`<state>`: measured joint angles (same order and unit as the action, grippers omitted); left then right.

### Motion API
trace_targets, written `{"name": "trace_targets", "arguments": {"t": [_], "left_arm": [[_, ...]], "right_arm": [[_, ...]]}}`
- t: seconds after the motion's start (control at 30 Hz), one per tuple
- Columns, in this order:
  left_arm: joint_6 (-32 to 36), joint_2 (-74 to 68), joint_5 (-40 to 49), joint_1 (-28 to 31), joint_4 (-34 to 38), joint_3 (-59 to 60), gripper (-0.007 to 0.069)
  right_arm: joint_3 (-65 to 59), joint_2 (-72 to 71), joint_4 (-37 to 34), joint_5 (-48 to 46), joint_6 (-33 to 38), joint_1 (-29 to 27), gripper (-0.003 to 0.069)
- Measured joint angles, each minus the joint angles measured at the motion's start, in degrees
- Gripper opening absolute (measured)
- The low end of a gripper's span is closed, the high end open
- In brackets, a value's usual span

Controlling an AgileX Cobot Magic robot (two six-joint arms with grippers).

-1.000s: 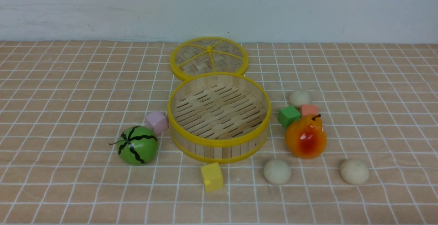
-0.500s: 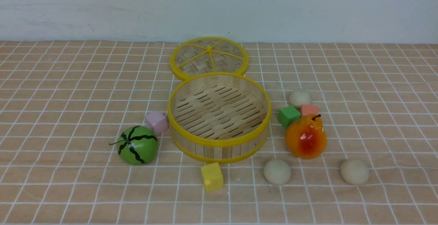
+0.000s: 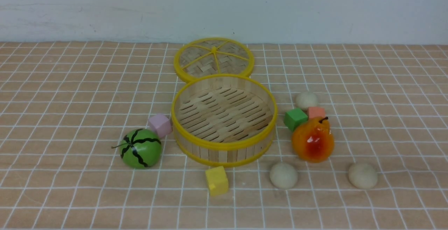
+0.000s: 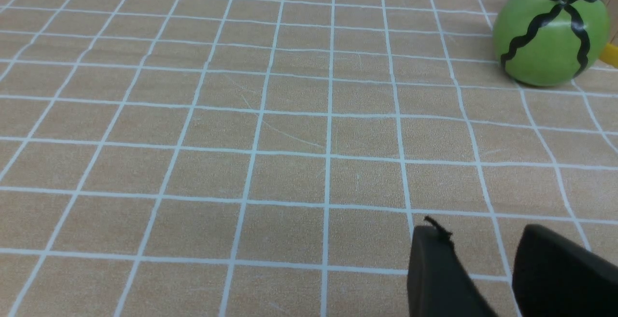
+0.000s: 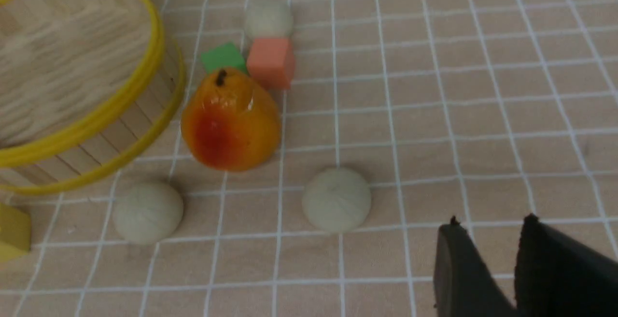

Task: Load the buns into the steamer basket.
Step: Use the right arm to grab a steamed stuffed bun

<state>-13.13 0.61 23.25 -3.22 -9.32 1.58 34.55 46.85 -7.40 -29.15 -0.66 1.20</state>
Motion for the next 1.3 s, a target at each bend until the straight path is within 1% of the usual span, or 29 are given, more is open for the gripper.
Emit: {"name": "trace_targets", "arguments": {"t": [0.1, 0.17, 0.2, 0.27, 0.47, 0.6, 0.63, 0.67, 0.77, 0.93, 1.13, 1.3], "left_arm": [[0.0, 0.0, 0.0, 0.0, 0.0, 0.0, 0.0238], [0.0, 0.0, 0.0, 0.0, 0.0, 0.0, 0.0238], [0.0, 0.0, 0.0, 0.0, 0.0, 0.0, 0.0238], [0.0, 0.0, 0.0, 0.0, 0.0, 0.0, 0.0238], [0.0, 0.0, 0.0, 0.0, 0.0, 0.0, 0.0238], [0.0, 0.0, 0.0, 0.0, 0.0, 0.0, 0.0238], [0.0, 0.0, 0.0, 0.0, 0.0, 0.0, 0.0238], [0.0, 0.0, 0.0, 0.0, 0.0, 0.0, 0.0238], [0.0, 0.0, 0.0, 0.0, 0.0, 0.0, 0.0238], [0.0, 0.0, 0.0, 0.0, 0.0, 0.0, 0.0238], [0.0, 0.0, 0.0, 0.0, 0.0, 0.0, 0.0238], [0.0, 0.0, 0.0, 0.0, 0.0, 0.0, 0.0238]], "right_arm": [[1.2, 4.1, -1.4, -1.0, 2.5, 0.0, 0.0190], [4.9, 9.1, -2.4, -4.6, 5.2, 0.0, 0.0194], [5.2, 9.8, -2.4, -5.3, 5.4, 0.0, 0.0195], [10.0, 14.8, -2.6, -9.3, 6.3, 0.0, 0.0199], [16.5, 23.0, -4.2, -13.6, 6.3, 0.1, 0.0215], [20.0, 30.1, -4.0, -14.1, 6.3, 4.3, 0.0246], [20.1, 30.1, -3.9, -14.1, 6.3, 4.6, 0.0247], [22.1, 33.7, -2.6, -14.1, 5.4, 6.9, 0.0258], [26.1, 38.6, -0.1, -13.9, 1.1, 9.1, 0.0264], [32.6, 47.7, 1.3, -13.2, -4.7, 9.5, 0.0266], [35.2, 53.1, 1.8, -17.7, -6.3, 9.5, 0.0266], [35.2, 55.2, 4.7, -19.5, -6.8, 9.6, 0.0266]]}}
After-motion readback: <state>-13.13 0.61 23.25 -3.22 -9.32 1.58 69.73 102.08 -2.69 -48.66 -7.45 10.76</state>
